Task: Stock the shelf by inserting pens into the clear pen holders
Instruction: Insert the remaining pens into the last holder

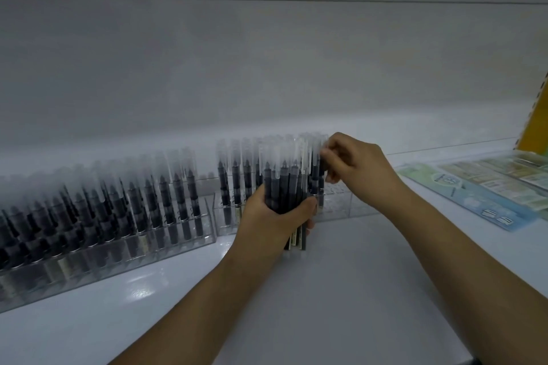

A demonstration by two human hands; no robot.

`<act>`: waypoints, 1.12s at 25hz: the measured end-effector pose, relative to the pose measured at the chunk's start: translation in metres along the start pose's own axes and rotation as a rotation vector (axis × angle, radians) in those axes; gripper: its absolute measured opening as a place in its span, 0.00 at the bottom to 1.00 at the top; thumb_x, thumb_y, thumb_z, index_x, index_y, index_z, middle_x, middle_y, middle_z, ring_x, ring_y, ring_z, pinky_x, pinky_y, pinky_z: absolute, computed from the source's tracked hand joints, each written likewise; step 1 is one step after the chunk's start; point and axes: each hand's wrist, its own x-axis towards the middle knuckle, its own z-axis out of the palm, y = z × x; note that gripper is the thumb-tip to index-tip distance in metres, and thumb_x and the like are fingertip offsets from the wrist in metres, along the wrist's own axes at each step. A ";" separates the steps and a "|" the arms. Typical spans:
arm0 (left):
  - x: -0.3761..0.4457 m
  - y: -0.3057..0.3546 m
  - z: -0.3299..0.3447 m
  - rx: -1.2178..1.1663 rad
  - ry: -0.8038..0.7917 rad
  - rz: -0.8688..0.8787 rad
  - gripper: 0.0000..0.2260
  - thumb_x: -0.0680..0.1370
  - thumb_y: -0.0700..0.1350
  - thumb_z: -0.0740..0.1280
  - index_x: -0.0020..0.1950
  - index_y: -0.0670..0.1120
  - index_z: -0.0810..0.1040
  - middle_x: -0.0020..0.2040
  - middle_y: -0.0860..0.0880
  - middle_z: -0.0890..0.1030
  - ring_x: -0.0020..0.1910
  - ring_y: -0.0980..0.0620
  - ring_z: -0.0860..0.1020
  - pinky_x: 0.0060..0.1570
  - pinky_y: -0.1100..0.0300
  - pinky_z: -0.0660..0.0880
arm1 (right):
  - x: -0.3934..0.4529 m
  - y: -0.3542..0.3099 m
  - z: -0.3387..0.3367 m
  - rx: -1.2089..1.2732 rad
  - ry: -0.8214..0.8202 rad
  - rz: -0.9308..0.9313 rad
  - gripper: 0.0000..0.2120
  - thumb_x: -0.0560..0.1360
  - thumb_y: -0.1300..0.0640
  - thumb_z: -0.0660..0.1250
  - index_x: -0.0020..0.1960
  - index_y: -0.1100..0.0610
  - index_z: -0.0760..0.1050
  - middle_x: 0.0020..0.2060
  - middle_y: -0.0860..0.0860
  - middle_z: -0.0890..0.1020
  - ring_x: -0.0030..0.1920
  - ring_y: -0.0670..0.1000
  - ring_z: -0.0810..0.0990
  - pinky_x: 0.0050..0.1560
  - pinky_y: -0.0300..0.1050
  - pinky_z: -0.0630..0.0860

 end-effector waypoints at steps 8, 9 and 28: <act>-0.002 0.000 -0.001 -0.045 -0.031 -0.026 0.10 0.73 0.38 0.74 0.52 0.39 0.79 0.34 0.47 0.83 0.31 0.52 0.80 0.32 0.62 0.78 | 0.002 0.005 -0.004 -0.189 -0.004 -0.034 0.15 0.79 0.46 0.65 0.37 0.52 0.72 0.27 0.46 0.79 0.33 0.41 0.78 0.34 0.30 0.69; -0.001 0.000 -0.001 -0.048 -0.021 -0.025 0.09 0.73 0.38 0.74 0.52 0.39 0.79 0.33 0.48 0.83 0.30 0.52 0.80 0.32 0.62 0.78 | 0.002 0.005 -0.004 -0.201 -0.014 -0.021 0.16 0.79 0.46 0.65 0.36 0.52 0.72 0.27 0.46 0.79 0.33 0.43 0.78 0.34 0.31 0.70; 0.000 0.000 -0.003 -0.042 -0.023 0.007 0.11 0.73 0.41 0.75 0.52 0.39 0.78 0.31 0.50 0.82 0.28 0.53 0.78 0.29 0.62 0.76 | -0.006 -0.029 -0.012 0.736 0.187 0.149 0.07 0.81 0.61 0.63 0.44 0.59 0.75 0.30 0.53 0.80 0.27 0.49 0.75 0.29 0.39 0.72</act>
